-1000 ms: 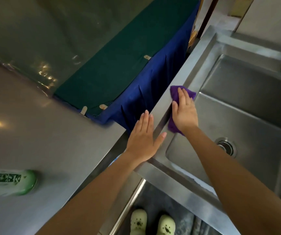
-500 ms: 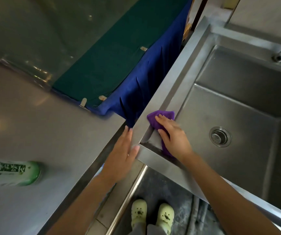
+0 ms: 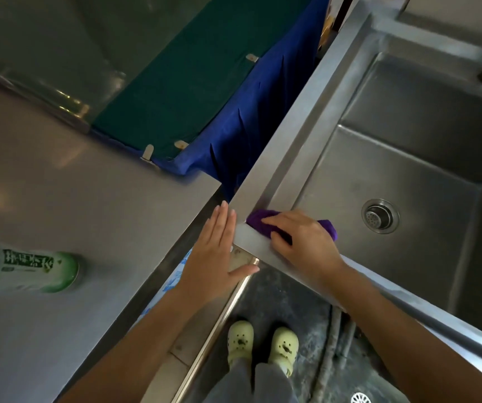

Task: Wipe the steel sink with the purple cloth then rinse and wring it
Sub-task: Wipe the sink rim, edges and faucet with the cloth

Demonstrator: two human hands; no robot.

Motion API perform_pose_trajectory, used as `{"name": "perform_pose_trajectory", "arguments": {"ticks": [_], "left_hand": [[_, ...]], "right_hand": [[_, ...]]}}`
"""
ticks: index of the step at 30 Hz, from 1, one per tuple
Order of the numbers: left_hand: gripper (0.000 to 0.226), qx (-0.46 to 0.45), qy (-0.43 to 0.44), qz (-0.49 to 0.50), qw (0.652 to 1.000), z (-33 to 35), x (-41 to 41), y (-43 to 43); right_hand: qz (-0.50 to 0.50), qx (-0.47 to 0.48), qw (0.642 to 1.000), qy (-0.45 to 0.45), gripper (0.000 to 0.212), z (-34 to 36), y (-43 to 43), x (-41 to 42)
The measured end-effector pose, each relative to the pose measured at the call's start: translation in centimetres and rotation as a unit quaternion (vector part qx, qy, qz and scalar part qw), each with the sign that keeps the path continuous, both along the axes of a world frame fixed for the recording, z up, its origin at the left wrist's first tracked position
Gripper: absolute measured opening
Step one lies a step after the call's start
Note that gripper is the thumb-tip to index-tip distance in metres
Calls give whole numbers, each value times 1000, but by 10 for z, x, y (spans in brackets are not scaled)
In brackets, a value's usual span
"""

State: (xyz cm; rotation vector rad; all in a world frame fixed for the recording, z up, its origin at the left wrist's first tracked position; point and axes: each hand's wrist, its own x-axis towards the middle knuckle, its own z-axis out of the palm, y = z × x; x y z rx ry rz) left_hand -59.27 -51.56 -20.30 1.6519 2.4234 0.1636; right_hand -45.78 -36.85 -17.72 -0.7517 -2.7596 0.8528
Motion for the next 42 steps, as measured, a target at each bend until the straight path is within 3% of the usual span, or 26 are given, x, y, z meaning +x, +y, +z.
{"name": "perform_pose_trajectory", "arguments": {"ticks": [7, 13, 17, 20, 25, 30, 34, 37, 42], "left_hand": [[110, -17, 21, 10, 1000, -3, 4, 2], [107, 0, -3, 15, 1000, -4, 4, 0], [107, 4, -8, 17, 1000, -4, 4, 1], [106, -10, 11, 16, 1000, -3, 5, 1], [100, 2, -14, 47, 999, 3, 11, 13], [94, 13, -15, 64, 998, 3, 20, 33], [84, 5, 25, 61, 998, -1, 22, 36], [83, 7, 33, 58, 998, -2, 22, 35], [85, 34, 4, 71, 997, 0, 22, 42]], "right_hand": [[-72, 107, 990, -50, 24, -11, -13, -25], [29, 49, 996, -73, 27, 8, -2, 8], [-13, 134, 985, -107, 26, -8, -1, 9], [-72, 137, 986, -55, 22, -19, -9, -20], [0, 128, 992, 6, 21, -25, 0, -16], [-86, 230, 969, 7, 15, -30, 40, -40], [-123, 228, 966, -13, 14, -22, 89, -55], [-82, 236, 968, -3, 9, -14, 94, -55], [74, 264, 962, 10, 12, -23, 48, -26]]}}
